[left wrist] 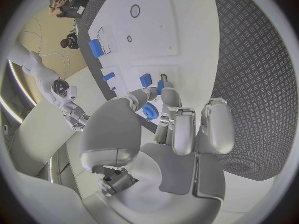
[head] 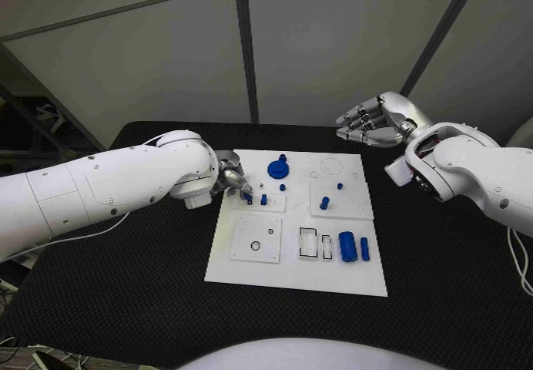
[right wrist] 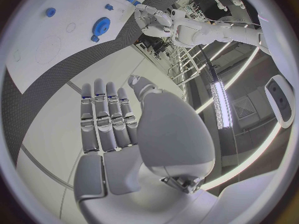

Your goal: Assemble the parts on the task board

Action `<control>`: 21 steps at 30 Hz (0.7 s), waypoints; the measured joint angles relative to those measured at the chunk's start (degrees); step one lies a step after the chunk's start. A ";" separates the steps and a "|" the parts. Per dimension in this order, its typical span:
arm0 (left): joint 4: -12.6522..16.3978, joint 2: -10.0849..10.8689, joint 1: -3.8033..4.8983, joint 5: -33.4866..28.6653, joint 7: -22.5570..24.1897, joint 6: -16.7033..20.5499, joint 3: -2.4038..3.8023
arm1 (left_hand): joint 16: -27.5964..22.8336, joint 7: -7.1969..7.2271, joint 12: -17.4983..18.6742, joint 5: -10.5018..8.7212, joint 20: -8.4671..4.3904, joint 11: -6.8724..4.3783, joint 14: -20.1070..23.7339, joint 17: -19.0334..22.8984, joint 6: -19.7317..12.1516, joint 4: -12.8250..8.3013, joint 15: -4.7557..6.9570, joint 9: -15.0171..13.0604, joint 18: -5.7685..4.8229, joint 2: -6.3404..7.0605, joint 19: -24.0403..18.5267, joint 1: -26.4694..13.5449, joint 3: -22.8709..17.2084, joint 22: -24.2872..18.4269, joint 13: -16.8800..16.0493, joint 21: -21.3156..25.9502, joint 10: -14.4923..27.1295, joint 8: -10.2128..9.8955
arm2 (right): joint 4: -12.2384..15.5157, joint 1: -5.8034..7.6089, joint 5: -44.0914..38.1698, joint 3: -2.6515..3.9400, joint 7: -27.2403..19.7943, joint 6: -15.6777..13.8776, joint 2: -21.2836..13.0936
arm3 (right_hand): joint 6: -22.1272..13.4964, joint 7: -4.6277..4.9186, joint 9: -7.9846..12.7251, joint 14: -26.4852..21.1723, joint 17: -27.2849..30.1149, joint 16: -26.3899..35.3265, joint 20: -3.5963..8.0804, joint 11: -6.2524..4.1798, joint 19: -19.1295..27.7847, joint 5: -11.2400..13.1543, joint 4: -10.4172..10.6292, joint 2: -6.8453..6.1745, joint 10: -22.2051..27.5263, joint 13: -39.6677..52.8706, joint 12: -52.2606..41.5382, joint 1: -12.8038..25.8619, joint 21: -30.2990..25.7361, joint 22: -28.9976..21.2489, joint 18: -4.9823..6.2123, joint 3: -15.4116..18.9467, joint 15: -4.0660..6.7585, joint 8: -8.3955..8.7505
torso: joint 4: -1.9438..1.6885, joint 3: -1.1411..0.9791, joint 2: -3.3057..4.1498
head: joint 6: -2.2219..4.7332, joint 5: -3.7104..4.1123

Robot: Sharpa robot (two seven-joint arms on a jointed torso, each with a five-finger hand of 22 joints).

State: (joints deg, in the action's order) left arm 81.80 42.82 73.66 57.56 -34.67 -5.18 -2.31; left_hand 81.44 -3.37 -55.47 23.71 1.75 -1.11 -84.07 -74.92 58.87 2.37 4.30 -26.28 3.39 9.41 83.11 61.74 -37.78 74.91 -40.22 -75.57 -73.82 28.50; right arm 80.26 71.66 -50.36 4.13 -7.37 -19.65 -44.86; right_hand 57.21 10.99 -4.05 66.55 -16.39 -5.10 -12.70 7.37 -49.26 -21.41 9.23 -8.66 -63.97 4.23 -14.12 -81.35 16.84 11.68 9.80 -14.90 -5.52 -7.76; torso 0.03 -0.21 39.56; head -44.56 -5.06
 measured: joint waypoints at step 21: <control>-1.05 -1.26 0.18 1.74 -0.67 -2.93 -0.46 | 0.00 -0.01 0.00 0.00 0.00 -0.10 -0.06 0.00 -0.01 -0.03 -0.07 -0.06 0.00 -0.01 0.00 0.01 -0.03 0.00 -0.19 0.00 -0.13 0.21 | 0.07 0.00 0.03 0.00 -0.01 0.08 0.02 | 0.00 0.00 -0.04 0.00 -0.01 -0.01 0.00 0.00 0.00 0.00 0.00 0.00 0.00 0.01 0.00 0.00 0.00 0.01 0.00 0.00 0.00 0.00 | 0.00 -0.03 -0.04 | -0.29 0.09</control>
State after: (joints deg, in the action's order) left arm 80.74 41.57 73.84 59.30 -35.34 -8.11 -2.77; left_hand 81.43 -3.37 -55.46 23.71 1.75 -1.21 -84.13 -74.93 58.87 2.34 4.24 -26.34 3.40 9.39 83.11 61.76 -37.80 74.91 -40.41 -75.57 -73.94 28.72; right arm 80.34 71.65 -50.32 4.13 -7.38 -19.56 -44.85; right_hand 57.21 10.99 -4.10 66.54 -16.40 -5.11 -12.70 7.37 -49.26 -21.41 9.23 -8.66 -63.97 4.24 -14.12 -81.35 16.84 11.69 9.80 -14.90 -5.52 -7.76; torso 0.03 -0.24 39.52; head -44.85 -4.97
